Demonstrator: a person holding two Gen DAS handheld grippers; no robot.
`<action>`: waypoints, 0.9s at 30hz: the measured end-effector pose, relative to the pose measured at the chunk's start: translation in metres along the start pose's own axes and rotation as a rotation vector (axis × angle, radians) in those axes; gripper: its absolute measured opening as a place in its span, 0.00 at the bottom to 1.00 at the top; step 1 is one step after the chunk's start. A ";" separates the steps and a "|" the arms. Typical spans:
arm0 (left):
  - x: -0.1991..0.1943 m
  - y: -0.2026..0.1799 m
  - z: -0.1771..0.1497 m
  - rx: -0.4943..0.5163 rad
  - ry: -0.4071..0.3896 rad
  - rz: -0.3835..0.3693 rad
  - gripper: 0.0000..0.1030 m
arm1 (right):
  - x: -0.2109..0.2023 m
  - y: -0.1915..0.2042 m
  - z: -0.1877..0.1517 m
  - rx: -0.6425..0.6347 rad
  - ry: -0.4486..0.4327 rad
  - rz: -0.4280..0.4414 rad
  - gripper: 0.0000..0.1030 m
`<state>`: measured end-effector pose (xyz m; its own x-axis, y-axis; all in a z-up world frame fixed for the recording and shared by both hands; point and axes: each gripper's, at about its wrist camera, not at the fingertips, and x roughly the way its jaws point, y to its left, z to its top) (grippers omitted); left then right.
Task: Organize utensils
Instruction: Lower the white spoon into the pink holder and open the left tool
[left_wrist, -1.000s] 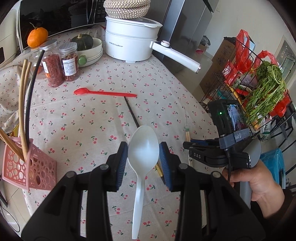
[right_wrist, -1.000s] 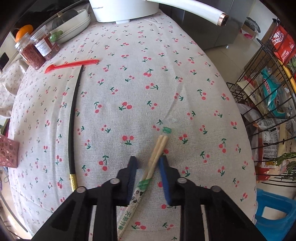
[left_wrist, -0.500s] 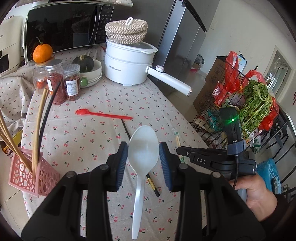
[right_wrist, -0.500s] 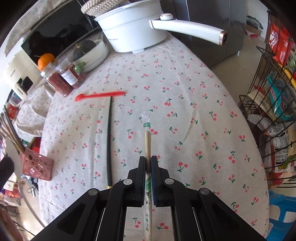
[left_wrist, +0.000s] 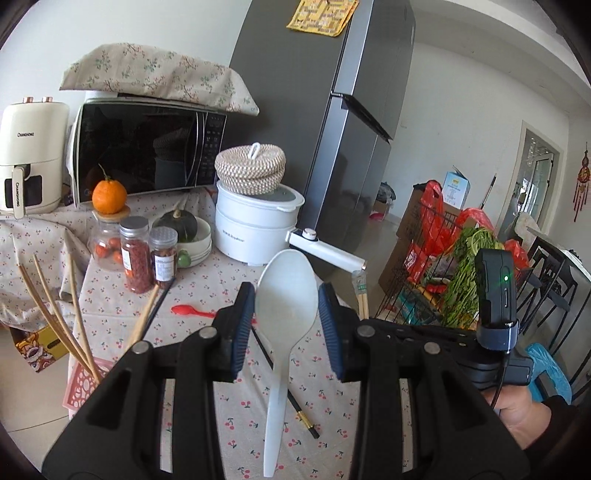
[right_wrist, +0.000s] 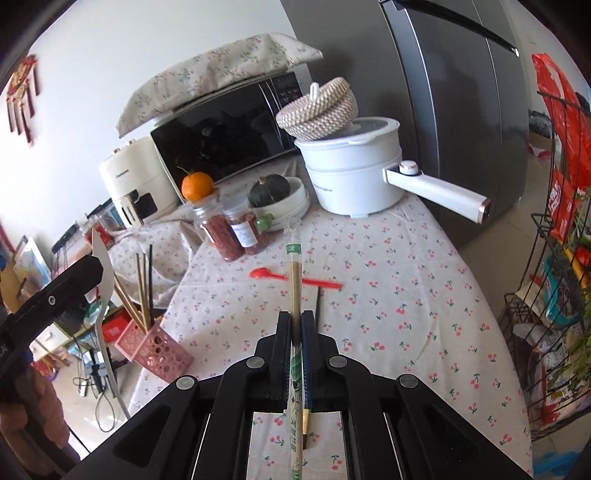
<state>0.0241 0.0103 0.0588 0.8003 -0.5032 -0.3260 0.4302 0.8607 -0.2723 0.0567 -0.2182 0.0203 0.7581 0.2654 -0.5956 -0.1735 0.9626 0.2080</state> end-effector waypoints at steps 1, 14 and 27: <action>-0.006 0.002 0.003 0.003 -0.027 0.003 0.36 | -0.003 0.004 0.002 -0.006 -0.015 0.009 0.05; -0.045 0.063 0.004 0.012 -0.230 0.160 0.36 | -0.005 0.038 0.007 -0.040 -0.061 0.086 0.05; -0.007 0.094 -0.018 0.095 -0.197 0.293 0.37 | 0.014 0.075 0.006 -0.058 -0.049 0.138 0.05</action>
<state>0.0512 0.0934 0.0193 0.9566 -0.2172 -0.1944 0.2000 0.9742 -0.1044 0.0581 -0.1422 0.0326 0.7538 0.3941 -0.5259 -0.3132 0.9189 0.2397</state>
